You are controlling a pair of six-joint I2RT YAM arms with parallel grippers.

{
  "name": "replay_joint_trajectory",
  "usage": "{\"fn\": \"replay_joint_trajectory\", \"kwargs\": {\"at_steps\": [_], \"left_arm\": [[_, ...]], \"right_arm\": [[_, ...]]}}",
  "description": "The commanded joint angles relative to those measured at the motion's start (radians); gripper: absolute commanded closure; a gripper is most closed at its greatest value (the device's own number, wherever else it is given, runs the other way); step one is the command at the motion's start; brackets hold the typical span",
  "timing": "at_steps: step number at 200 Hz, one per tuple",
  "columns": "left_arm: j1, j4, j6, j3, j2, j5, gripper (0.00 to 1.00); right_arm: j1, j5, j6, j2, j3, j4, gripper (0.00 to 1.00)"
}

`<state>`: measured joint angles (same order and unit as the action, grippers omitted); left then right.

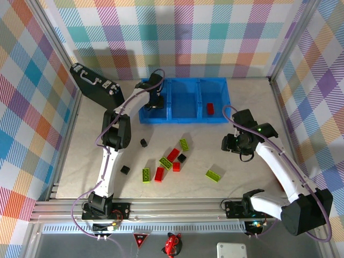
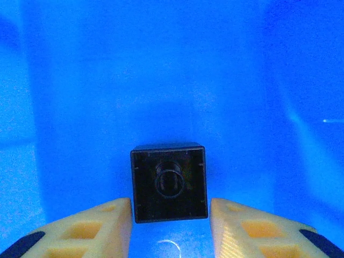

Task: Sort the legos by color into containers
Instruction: Place the lego in the container.

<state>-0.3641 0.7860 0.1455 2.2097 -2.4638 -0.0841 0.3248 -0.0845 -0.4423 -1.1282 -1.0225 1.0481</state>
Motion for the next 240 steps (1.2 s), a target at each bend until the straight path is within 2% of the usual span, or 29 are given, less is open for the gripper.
{"fn": "replay_joint_trajectory", "kwargs": {"at_steps": [1,64,140,240], "left_arm": [[0.003,0.031,-0.012,0.031,0.052,0.006,0.58],[0.001,0.057,0.006,-0.024,0.159,0.030,0.57],[0.004,0.031,0.007,-0.270,0.381,0.020,0.57],[0.009,0.002,0.039,-0.668,0.722,0.045,0.57]], "right_arm": [[0.006,0.018,-0.017,0.004,0.006,-0.003,0.44],[0.006,0.065,-0.009,-0.042,-0.001,-0.049,0.45],[0.025,0.103,0.005,-0.143,-0.074,-0.078,0.45],[0.158,0.088,-0.020,-0.327,-0.171,-0.117,0.46]]}}
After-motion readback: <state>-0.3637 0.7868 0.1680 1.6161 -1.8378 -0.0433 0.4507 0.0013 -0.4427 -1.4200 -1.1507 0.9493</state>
